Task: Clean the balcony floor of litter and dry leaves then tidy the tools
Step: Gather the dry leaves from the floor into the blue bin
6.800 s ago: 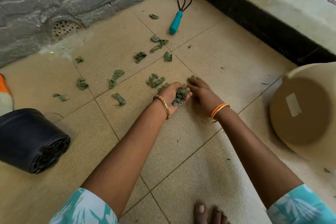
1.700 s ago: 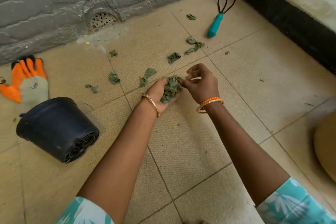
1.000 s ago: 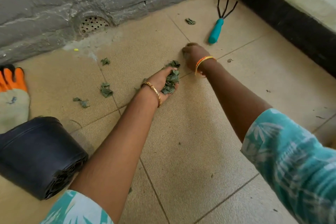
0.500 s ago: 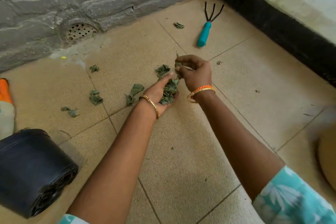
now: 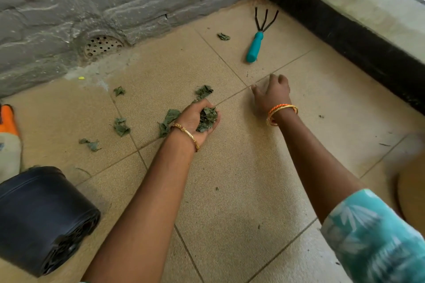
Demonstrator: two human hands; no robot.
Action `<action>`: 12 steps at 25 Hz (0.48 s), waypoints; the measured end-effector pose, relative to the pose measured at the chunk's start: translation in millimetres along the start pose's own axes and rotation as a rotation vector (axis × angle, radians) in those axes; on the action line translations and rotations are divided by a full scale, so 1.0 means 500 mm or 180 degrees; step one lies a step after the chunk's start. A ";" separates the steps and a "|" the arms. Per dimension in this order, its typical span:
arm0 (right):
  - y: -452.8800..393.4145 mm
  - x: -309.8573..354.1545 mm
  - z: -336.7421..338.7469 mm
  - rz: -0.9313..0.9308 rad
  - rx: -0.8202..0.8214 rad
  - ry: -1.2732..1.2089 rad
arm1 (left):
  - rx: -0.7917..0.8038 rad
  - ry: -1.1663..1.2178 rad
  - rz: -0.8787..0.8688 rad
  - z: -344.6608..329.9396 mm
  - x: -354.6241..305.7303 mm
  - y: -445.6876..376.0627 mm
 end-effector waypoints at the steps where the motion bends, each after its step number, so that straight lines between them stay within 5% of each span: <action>1: -0.016 -0.010 -0.007 -0.0124 0.0034 0.0269 | 0.0014 -0.0016 0.0017 0.000 0.003 0.002; 8: 0.020 0.062 -0.023 0.0481 -0.0675 0.0759 | -0.0055 -0.0137 0.0008 0.019 0.015 0.011; 12: 0.017 0.059 0.002 0.0359 -0.0618 0.0975 | 0.0001 -0.0091 0.0058 0.019 0.014 0.018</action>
Point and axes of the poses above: each hand's wrist, its own y-axis away from the middle knuckle, its own z-axis out of the back of the hand, x = y × z, the point moved 9 cm from there along -y, towards the middle knuckle, and after that the axes turned 11 degrees about x, right-handed, at the moved point
